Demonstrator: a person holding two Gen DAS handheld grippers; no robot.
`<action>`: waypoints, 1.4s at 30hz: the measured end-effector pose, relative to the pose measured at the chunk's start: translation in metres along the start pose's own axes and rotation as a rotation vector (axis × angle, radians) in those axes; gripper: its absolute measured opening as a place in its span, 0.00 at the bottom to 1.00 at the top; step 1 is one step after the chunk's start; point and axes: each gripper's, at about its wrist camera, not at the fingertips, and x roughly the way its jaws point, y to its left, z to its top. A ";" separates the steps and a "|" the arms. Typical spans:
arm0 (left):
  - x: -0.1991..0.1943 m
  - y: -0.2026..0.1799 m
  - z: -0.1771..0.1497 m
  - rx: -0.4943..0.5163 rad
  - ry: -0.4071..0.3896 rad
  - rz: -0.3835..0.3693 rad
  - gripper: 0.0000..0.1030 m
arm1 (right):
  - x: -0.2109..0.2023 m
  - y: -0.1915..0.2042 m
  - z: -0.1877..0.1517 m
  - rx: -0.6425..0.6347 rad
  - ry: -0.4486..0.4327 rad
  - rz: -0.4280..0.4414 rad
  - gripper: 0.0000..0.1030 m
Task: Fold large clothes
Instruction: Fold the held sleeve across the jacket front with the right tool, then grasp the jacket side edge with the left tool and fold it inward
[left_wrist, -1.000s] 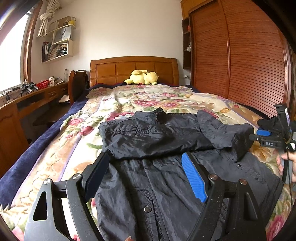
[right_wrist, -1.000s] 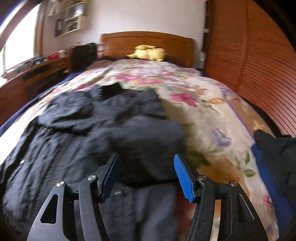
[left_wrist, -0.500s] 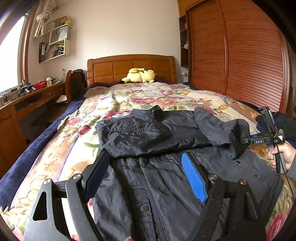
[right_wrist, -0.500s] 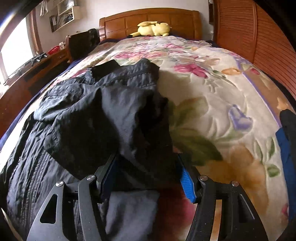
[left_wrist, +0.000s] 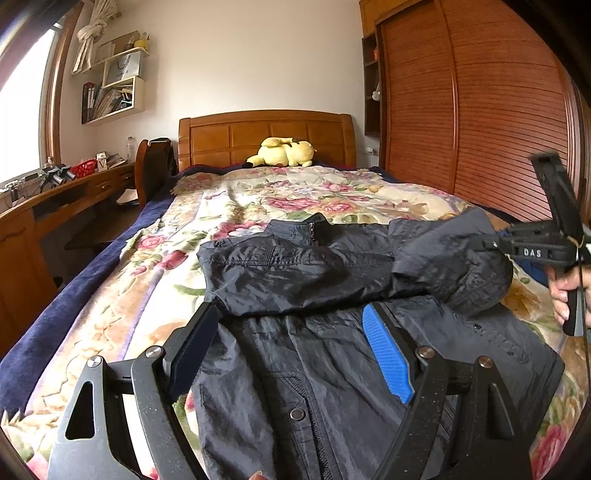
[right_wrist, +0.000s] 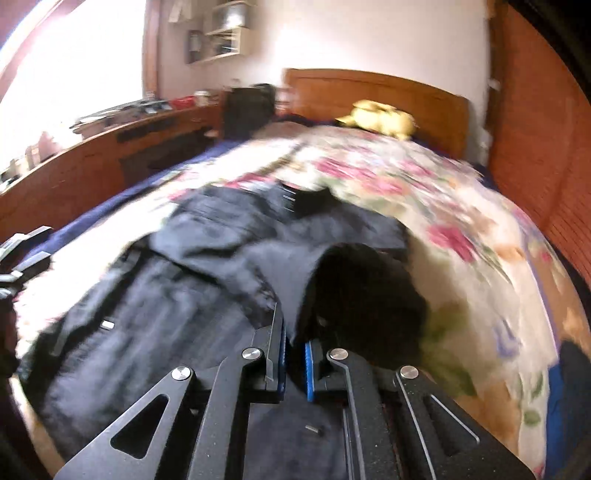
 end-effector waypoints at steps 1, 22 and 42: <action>-0.002 0.002 0.000 -0.001 -0.003 0.004 0.79 | 0.003 0.009 0.007 -0.016 0.003 0.012 0.07; -0.004 0.030 0.002 -0.043 0.012 0.046 0.79 | 0.084 0.065 0.039 -0.050 0.170 0.116 0.50; 0.007 -0.051 -0.013 0.027 0.020 -0.079 0.79 | 0.061 -0.006 -0.063 0.175 0.009 -0.185 0.50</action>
